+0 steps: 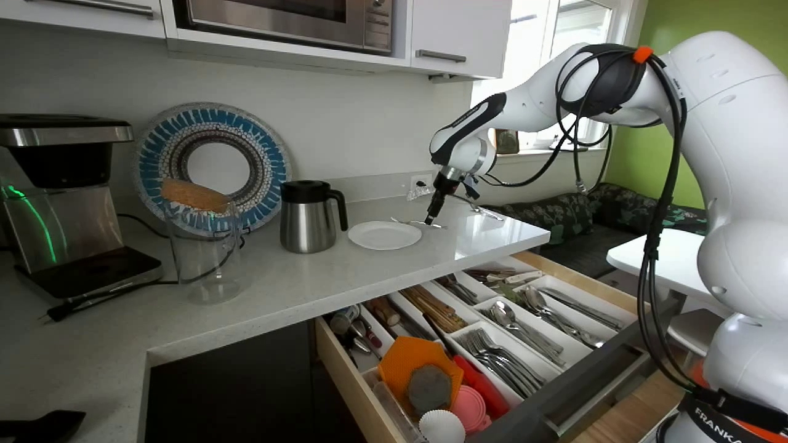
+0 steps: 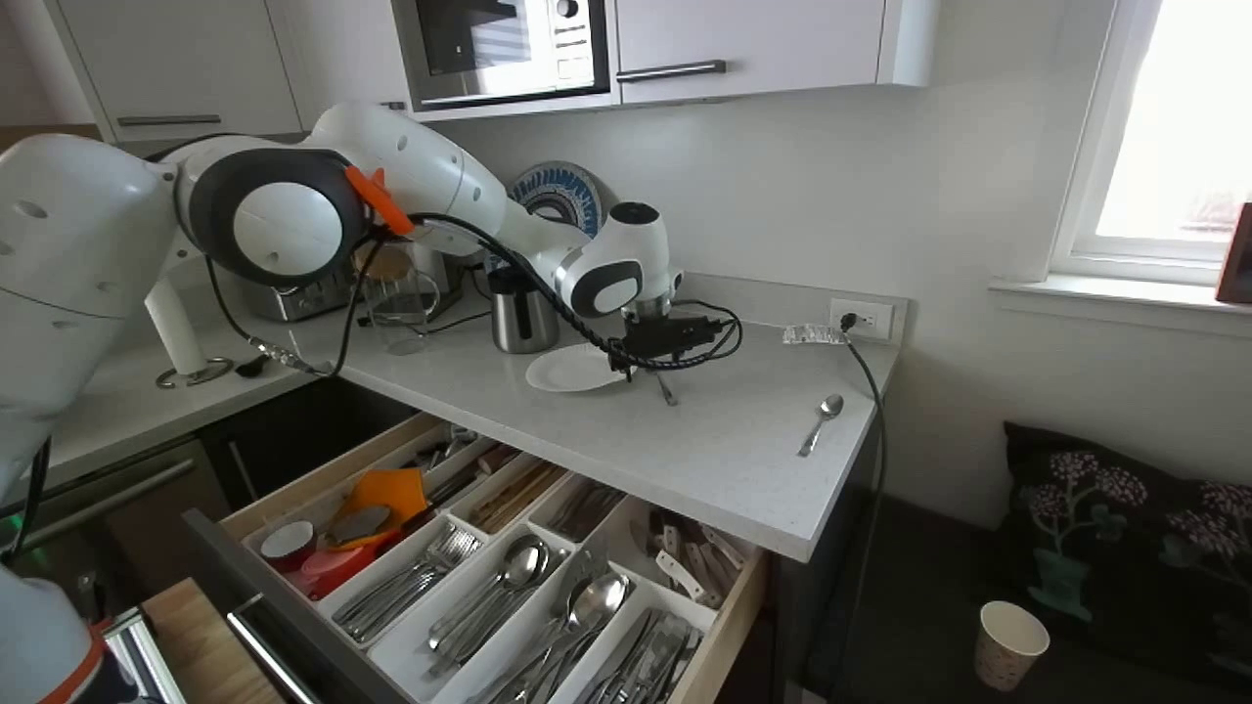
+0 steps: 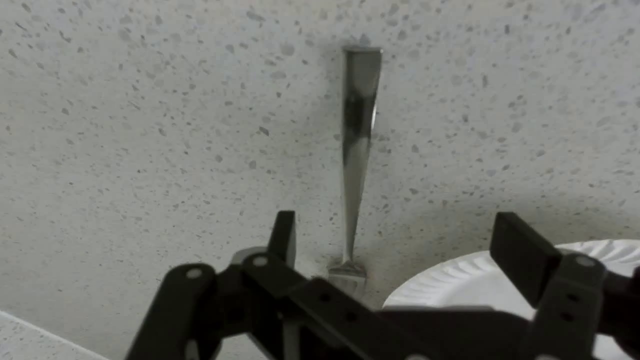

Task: Put the fork in the drawer

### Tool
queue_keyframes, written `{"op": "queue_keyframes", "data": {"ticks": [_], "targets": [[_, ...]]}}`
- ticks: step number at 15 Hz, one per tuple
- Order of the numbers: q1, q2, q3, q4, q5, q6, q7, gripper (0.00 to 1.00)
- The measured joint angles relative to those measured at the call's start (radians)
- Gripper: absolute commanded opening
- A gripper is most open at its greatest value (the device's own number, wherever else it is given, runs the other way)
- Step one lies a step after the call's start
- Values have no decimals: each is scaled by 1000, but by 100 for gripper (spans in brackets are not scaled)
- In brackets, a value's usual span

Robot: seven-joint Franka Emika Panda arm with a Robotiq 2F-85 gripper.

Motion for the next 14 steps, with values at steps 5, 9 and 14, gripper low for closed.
{"op": "queue_keyframes", "data": {"ticks": [5, 9, 14], "targets": [[-29, 70, 36, 85, 32, 0, -18, 47], [-53, 117, 66, 141, 57, -1, -40, 13], [-80, 162, 114, 192, 95, -27, -97, 2]]}}
